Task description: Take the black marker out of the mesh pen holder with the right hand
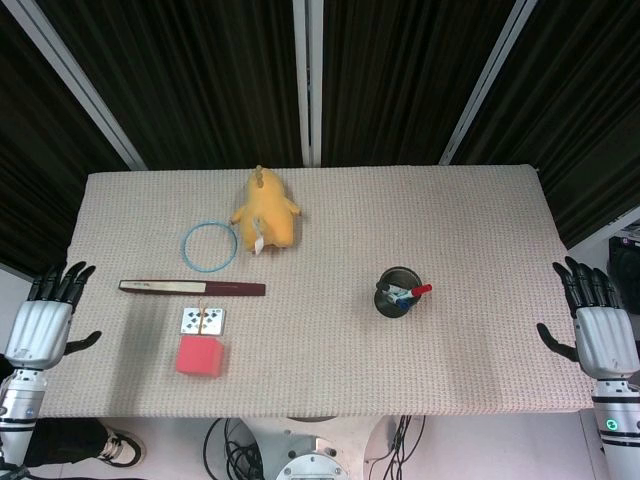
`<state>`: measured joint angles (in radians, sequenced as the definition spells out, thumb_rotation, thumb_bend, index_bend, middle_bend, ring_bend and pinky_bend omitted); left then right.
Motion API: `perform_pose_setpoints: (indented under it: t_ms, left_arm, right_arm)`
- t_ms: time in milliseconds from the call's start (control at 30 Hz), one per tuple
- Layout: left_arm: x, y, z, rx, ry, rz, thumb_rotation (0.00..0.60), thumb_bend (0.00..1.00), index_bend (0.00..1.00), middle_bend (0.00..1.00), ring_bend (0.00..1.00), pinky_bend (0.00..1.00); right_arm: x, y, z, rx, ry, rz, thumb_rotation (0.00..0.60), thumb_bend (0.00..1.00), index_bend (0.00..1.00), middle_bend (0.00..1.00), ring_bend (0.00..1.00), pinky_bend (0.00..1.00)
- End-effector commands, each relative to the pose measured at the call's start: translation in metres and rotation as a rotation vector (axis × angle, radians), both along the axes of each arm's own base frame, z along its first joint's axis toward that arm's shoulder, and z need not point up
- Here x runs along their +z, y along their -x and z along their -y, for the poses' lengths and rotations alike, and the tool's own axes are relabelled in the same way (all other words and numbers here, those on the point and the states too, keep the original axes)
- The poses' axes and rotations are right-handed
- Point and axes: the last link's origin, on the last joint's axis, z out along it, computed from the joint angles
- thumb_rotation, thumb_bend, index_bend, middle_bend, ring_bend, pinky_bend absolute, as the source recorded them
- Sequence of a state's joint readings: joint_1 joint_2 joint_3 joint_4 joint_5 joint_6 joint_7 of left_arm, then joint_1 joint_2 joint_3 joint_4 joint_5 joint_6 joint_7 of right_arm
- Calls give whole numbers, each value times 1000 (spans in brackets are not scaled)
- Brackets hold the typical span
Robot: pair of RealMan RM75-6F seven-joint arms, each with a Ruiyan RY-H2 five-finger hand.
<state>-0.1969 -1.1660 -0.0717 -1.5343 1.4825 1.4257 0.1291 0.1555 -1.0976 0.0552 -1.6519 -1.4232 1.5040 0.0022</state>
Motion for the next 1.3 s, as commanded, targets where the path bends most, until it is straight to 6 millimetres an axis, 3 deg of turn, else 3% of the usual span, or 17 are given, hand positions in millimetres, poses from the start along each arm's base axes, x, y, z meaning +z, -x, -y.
perform_pose_setpoints:
  t_ms: [33,367,533,633,900,1067,1300]
  left_arm:
    - [0,-1,0,-1,-3,0,600,63,90,59,0,65]
    - [0,-1,2,-4,-8,5,600,63,89,59,0,65]
    - [-1,1,2,1,0,12,600,63,89,58,0,65]
    - [-3,3,3,4,5,15,600,64,89,58,0,65]
    - [-7,9,8,17,29,21,600,63,89,59,0,64]
    - [-7,12,10,27,30,27,600,63,90,58,0,63]
    - [-7,13,10,31,33,31,600,64,90,59,0,63]
  right_arm:
    - [0,1,1,-1,1,1,600,196,0,0,0,0]
    - [1,-7,7,33,-16,8,600,195,0,0,0,0]
    - [-3,-27,24,87,-76,12,600,194,0,7,0,0]
    - [-10,-47,44,117,-88,39,600,194,0,47,0,0]
    - [-37,-96,104,102,-246,143,600,196,66,87,0,0]
    - [-63,-127,119,104,-331,176,600,196,120,88,0,0]
    - [-95,-150,129,49,-401,202,600,195,201,82,0,0]
